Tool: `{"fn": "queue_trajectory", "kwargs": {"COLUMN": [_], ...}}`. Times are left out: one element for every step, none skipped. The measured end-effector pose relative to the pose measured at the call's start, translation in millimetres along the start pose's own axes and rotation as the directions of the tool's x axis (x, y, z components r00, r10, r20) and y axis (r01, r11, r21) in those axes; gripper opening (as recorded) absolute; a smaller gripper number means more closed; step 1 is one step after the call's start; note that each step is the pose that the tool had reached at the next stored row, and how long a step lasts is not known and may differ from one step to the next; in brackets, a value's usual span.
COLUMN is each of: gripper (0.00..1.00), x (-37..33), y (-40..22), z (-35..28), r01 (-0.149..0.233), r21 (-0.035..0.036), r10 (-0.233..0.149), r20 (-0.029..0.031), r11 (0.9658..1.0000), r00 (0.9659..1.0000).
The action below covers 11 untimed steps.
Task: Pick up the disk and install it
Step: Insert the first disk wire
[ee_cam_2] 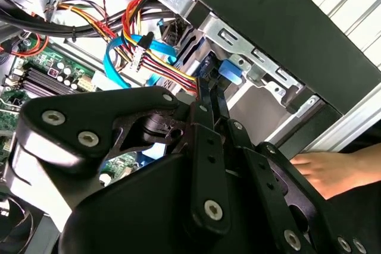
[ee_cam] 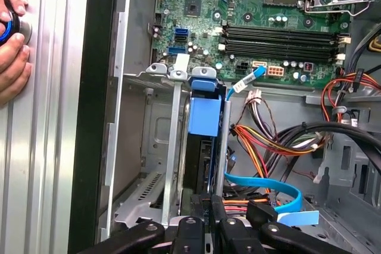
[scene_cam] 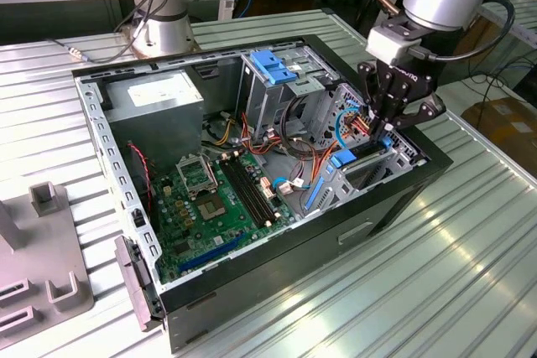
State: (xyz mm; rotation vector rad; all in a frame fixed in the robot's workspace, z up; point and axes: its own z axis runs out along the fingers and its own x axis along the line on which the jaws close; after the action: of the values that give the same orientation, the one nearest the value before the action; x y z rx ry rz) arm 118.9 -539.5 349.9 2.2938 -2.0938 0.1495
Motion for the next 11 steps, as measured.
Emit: {"fn": "queue_trajectory", "kwargs": {"gripper": [0.16,0.16,0.16,0.16,0.16,0.16,0.16,0.16,0.16,0.16,0.16], "x": [-0.1,-0.1,-0.1,-0.1,0.0,-0.1,-0.2,-0.2,-0.2,-0.3,-0.3], "y": [1.1,1.2,1.3,1.6,2.1,2.9,3.6,4.1,4.2,4.2,4.3], "z": [0.0,-0.1,-0.1,-0.1,-0.1,-0.1,-0.1,-0.1,0.0,0.2,0.4], "r01": [-0.004,-0.013,-0.026,-0.030,-0.031,-0.032,-0.033,-0.037,-0.043,-0.049,-0.058], "r21": [0.0010,0.0003,-0.0009,-0.0012,-0.0012,-0.0006,0.0002,0.0009,0.0006,0.0001,-0.0008], "r10": [0.004,0.013,0.026,0.030,0.031,0.032,0.033,0.037,0.043,0.049,0.058], "r20": [-0.0002,-0.0007,-0.0012,-0.0015,-0.0016,-0.0015,-0.0016,-0.0019,-0.0022,-0.0025,-0.0029], "r11": [1.0000,0.9999,0.9997,0.9995,0.9995,0.9995,0.9995,0.9993,0.9991,0.9988,0.9983], "r00": [1.0000,0.9999,0.9997,0.9995,0.9995,0.9995,0.9995,0.9993,0.9991,0.9988,0.9983]}}
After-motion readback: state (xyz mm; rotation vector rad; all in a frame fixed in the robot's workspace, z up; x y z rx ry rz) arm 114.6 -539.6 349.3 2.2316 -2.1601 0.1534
